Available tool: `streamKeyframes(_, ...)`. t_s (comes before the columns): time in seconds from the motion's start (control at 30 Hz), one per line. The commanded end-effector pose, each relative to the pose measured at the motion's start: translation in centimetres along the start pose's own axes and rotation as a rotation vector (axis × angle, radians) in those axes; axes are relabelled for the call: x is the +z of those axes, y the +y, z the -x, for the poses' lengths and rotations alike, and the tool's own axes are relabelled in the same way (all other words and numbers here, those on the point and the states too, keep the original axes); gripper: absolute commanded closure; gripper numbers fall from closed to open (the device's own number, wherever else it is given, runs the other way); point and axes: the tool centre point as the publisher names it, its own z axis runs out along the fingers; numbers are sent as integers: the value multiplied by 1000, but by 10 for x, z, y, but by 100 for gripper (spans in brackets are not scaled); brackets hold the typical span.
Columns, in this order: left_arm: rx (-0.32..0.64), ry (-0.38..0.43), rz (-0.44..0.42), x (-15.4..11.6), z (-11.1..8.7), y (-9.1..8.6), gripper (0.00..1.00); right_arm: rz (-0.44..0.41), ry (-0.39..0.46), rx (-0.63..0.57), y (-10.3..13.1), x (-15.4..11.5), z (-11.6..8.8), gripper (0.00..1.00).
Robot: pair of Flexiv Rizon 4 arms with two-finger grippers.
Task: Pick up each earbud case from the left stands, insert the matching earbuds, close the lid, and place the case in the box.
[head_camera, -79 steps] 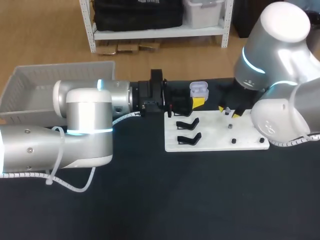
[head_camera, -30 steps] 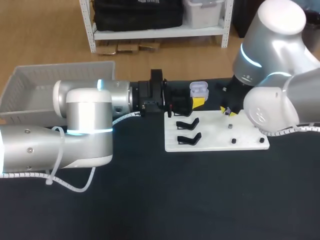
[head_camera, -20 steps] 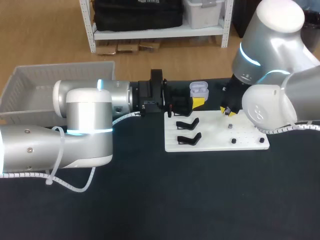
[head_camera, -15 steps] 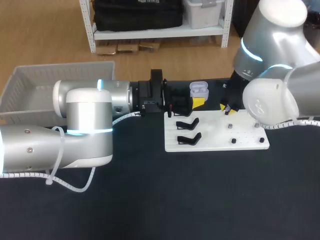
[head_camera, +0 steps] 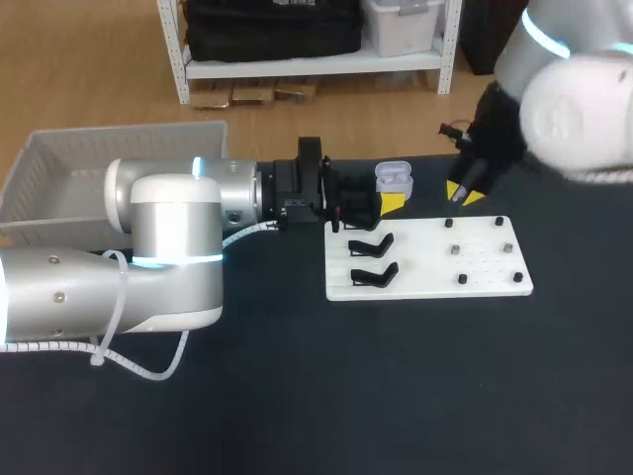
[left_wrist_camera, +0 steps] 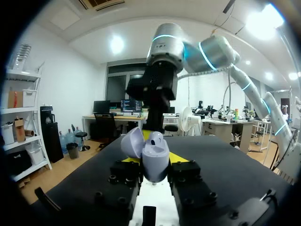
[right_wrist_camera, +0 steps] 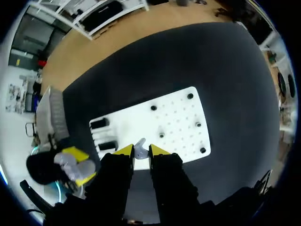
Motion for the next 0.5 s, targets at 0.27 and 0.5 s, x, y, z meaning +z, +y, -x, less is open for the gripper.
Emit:
streamKeyframes(0.27, 4, -5, 7, 0, -1, -2, 100, -27, 44, -201, 40, -74, -31, 100)
streamKeyframes(0.5, 4, -5, 7, 0, -1, -2, 100, -22, 49, -335, 72, -81, -45, 100)
